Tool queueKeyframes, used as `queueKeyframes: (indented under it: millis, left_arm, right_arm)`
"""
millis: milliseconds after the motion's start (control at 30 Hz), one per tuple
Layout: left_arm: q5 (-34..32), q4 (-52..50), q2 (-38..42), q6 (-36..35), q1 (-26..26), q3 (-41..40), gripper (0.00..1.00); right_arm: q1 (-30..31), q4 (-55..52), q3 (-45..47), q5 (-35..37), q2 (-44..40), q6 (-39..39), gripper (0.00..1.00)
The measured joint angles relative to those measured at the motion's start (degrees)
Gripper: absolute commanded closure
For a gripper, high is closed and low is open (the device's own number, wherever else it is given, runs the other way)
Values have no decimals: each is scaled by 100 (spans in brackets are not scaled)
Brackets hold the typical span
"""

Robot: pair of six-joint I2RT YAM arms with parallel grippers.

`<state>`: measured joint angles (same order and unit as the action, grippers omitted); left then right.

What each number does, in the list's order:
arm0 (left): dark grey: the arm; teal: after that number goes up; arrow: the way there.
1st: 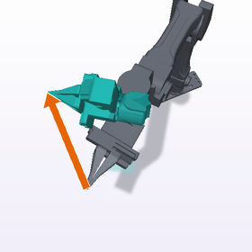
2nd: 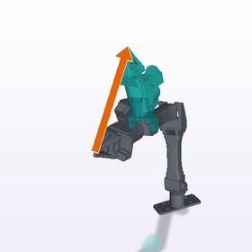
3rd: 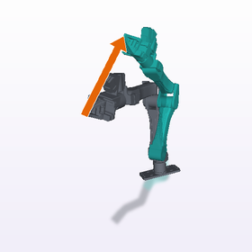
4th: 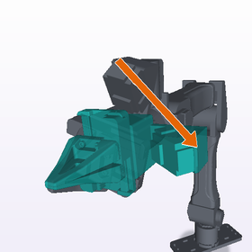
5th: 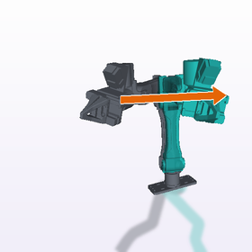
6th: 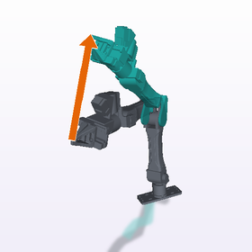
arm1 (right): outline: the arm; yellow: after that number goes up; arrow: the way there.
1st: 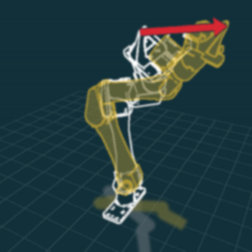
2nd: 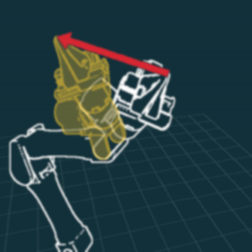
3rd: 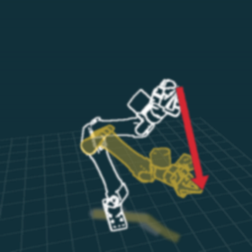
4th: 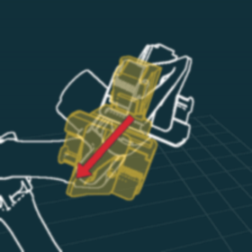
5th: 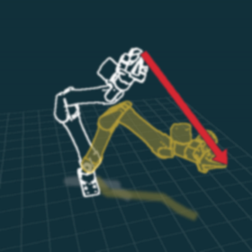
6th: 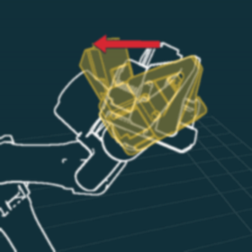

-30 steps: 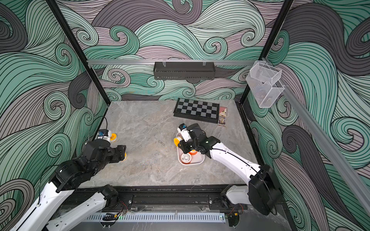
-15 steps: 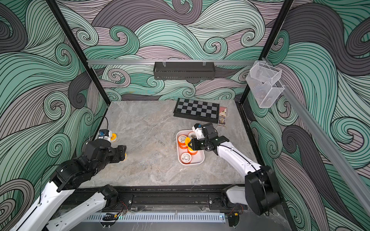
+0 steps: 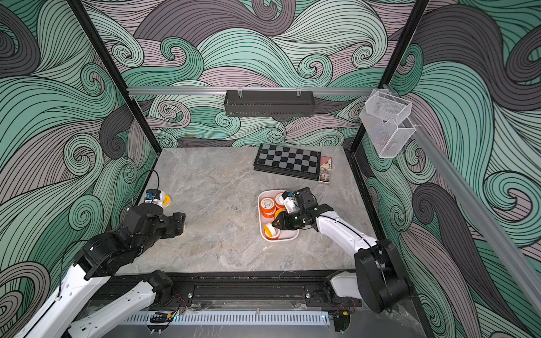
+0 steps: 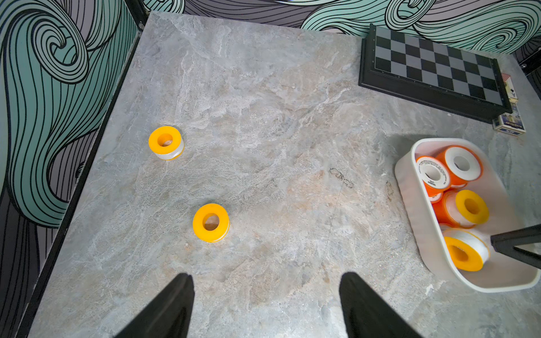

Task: Put the sealing tape into the storage box
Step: Place the sealing tape in the storage box.

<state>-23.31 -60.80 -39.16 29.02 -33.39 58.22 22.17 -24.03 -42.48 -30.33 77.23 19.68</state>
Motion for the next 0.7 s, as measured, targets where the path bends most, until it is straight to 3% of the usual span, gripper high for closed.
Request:
queueKeyframes:
  millis: [167,500,700]
  left_arm:
    - [9,0,-2,-2,0,0,18]
    - [46,0,-2,-4,0,-2,18]
    - [55,0,-2,-4,0,-2,18]
  right_arm:
    - [59,-42,0,-33,181,-2,67]
    - [310,-262,-33,212,-22,-142,44]
    - [785,-378,-186,487,-160,-282,40]
